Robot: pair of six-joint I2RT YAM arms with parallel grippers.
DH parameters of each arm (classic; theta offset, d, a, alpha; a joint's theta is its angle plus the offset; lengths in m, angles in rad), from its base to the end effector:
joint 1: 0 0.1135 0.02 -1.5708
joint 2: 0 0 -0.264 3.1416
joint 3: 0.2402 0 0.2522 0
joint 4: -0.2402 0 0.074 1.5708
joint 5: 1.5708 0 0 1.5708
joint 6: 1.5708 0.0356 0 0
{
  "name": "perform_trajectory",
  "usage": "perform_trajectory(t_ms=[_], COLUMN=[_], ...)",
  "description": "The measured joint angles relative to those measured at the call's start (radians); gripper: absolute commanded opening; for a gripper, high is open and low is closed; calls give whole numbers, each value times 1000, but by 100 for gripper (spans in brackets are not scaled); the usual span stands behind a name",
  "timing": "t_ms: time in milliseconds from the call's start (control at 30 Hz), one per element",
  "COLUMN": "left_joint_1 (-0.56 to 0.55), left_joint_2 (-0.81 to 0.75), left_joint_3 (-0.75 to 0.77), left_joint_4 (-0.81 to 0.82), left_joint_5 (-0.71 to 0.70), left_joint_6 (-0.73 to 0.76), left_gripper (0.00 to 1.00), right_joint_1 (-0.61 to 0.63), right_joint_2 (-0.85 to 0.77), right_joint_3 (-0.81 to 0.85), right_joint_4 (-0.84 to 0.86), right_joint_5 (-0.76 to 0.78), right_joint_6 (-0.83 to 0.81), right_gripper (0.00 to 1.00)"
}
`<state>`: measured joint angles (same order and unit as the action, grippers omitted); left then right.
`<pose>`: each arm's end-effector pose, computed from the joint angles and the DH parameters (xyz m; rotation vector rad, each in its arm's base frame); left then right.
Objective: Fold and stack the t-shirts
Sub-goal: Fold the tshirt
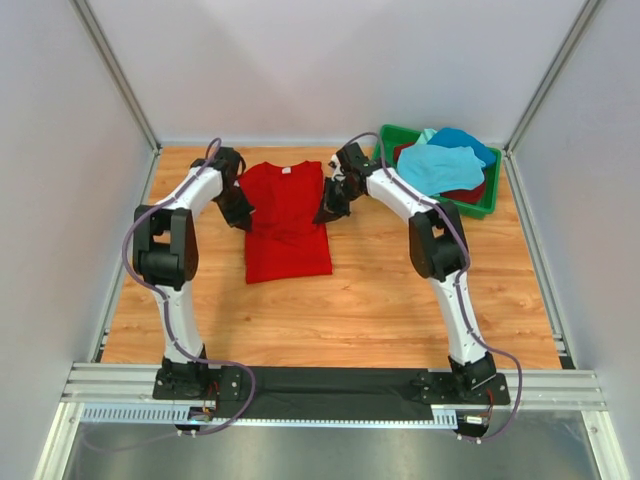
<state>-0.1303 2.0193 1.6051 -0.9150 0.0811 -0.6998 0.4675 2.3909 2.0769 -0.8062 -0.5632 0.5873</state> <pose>0.4052 -0.0560 0.2014 -0.8127 2.8281 -0.2533 0.4466 0.2468 0.1813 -0.0180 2.8592 1.0423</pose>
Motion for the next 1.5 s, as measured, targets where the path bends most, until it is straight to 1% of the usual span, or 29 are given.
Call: perform_trajectory(t_ms=[100, 133, 167, 233, 333, 400, 467, 533, 600, 633, 733, 800, 933, 1033, 1100, 1367, 1500], left_joint_1=[3, 3, 4, 3, 4, 4, 4, 2, 2, 2, -6, -22, -61, -71, -70, -66, -66], left_joint_2=[42, 57, 68, 90, 93, 69, 13, -66, -172, -232, -358, -368, -278, -203, -159, -54, -7], left_joint_3=[39, 60, 80, 126, 185, 199, 173, 116, 33, -29, -201, -272, -340, -344, -331, -208, -130], left_joint_4=[-10, -16, -21, -34, -63, -67, -66, -52, -37, 3, 102, 158, 269, 310, 325, 351, 348], left_joint_5=[-1, -3, -5, -18, -66, -99, -115, -111, -71, -45, 70, 134, 206, 225, 226, 224, 223], left_joint_6=[14, 21, 27, 45, 76, 94, 106, 116, 124, 126, 126, 121, 117, 114, 114, 115, 121], left_gripper=[0, 2, 7, 12, 29, 33, 35, 31, 20, 15, 9, 8, 7, 6, 6, 6, 6], right_joint_1=[-9, -13, -19, -31, -56, -70, -79, -83, -70, -55, 28, 89, 213, 261, 270, 256, 250], right_joint_2=[21, 29, 37, 57, 77, 77, 60, 21, -50, -97, -206, -234, -229, -180, -137, -58, -37], right_joint_3=[8, 14, 24, 54, 110, 140, 156, 120, 28, -34, -165, -198, -203, -160, -136, -127, -77], right_joint_4=[3, 4, 5, 4, -7, -20, -38, -50, -45, -34, -13, 10, 48, 41, 42, 54, 63], right_joint_5=[-8, -11, -14, -16, -15, -11, 2, 24, 50, 68, 130, 186, 317, 397, 443, 608, 666], right_joint_6=[0, 0, 1, -1, -5, -20, -43, -61, -68, -68, -53, -40, -18, -8, -7, -23, -52], right_gripper=[5, 12, 16, 23, 38, 39, 41, 42, 43, 42, 41, 41, 42, 44, 47, 50, 51])
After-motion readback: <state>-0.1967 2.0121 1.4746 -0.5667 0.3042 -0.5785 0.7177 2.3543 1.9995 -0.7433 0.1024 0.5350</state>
